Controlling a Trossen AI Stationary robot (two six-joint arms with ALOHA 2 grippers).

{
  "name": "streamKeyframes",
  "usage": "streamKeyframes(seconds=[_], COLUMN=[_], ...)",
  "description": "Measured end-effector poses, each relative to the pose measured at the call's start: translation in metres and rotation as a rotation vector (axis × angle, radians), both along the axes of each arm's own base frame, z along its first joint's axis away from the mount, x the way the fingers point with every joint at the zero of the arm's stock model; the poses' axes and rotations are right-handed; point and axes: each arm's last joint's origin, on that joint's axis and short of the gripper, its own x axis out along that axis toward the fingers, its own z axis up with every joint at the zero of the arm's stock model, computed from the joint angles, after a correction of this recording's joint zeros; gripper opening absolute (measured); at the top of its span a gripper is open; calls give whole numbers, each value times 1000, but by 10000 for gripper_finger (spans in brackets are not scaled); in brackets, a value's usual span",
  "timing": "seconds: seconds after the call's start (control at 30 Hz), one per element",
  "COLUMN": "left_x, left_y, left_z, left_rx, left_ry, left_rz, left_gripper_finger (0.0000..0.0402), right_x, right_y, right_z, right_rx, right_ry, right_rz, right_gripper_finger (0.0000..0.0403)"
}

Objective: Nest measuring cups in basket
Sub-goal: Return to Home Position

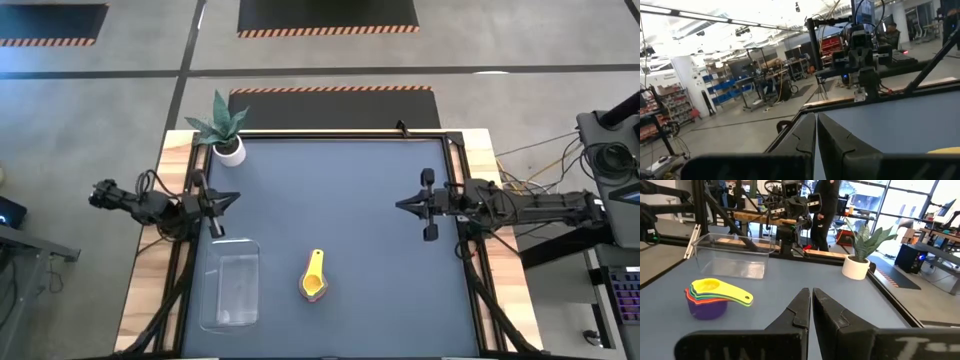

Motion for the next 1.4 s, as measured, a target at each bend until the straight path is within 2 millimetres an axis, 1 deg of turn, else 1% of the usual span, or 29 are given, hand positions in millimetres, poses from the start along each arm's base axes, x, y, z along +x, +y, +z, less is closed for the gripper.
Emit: streamKeyframes(seconds=[0.13,0.23,0.47,0.63,0.8,0.9,1.03,1.17,1.23,1.3,1.4], left_x=[0,2,5,7,10,10,10,10,10,9,9], left_y=[0,-1,-2,-3,-4,-4,-4,-4,-3,-1,0], left_z=[-1,-5,-19,-25,-34,-36,-34,-36,-37,-37,-37], left_rx=[-11,-7,-10,-14,-15,-23,-31,-40,-41,-48,-55], left_ry=[-3,10,43,50,46,43,28,38,47,54,55], left_rz=[-2,-2,-5,-6,-6,-8,-8,-7,28,89,138], left_gripper_finger=[0,0,0,0,0,0,0,0,0,0,0], right_x=[-9,-15,-24,-34,-42,-40,-36,-32,-29,-27,-25], right_y=[0,1,1,0,1,0,0,0,0,1,3], right_z=[4,5,-1,-8,-17,-26,-33,-51,-60,-62,-58], right_rx=[-7,-18,-33,-40,-47,-47,-43,-45,-44,-42,-64], right_ry=[-37,-65,-88,-87,-90,-35,-15,-2,-21,-12,-51], right_rz=[-2,-2,-7,-54,-57,-57,-54,-53,-41,-10,62], right_gripper_finger=[8,8,8,8,9,9,9,9,9,9,9])
